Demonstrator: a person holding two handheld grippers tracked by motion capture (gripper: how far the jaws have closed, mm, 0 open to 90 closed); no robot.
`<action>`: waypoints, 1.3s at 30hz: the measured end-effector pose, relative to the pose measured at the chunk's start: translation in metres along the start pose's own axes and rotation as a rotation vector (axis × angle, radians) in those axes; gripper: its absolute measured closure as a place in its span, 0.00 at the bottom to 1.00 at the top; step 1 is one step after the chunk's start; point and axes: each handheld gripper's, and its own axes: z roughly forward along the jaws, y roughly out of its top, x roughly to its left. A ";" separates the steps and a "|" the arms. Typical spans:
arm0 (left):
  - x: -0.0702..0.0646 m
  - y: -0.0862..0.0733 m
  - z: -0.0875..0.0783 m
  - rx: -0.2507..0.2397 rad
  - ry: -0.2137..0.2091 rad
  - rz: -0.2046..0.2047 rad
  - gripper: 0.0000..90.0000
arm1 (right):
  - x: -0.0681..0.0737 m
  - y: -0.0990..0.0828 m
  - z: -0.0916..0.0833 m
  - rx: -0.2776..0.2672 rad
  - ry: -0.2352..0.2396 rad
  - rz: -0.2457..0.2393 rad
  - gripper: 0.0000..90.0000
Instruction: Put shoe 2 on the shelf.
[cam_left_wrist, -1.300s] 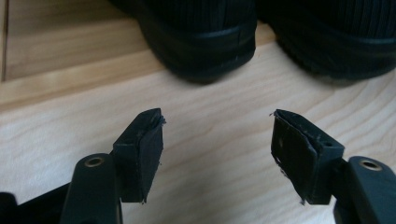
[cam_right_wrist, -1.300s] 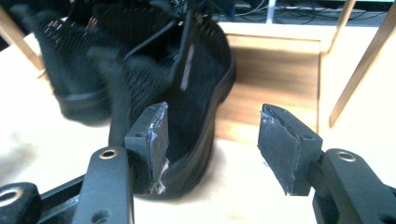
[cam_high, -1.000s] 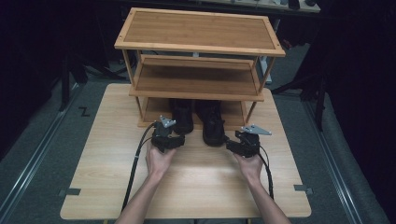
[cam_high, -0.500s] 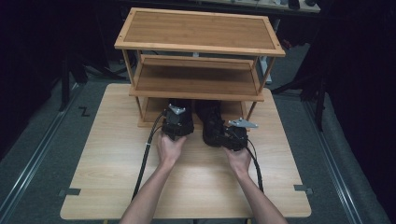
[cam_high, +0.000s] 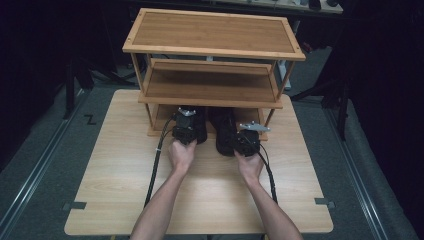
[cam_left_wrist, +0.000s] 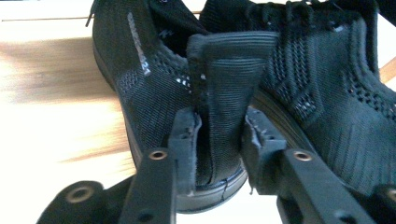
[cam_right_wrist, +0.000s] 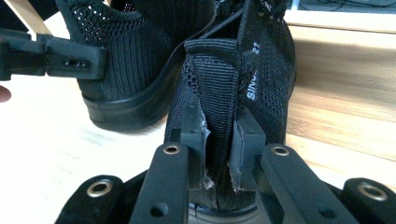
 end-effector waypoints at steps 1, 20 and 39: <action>0.000 0.001 0.000 0.004 0.000 0.009 0.81 | 0.001 0.001 0.002 0.003 -0.004 0.003 0.88; 0.009 0.006 0.000 0.039 -0.052 0.125 0.83 | 0.019 0.025 0.039 0.025 -0.018 0.028 0.88; 0.008 0.007 -0.002 0.014 -0.074 0.089 0.55 | 0.015 0.029 0.042 0.025 0.009 0.012 0.56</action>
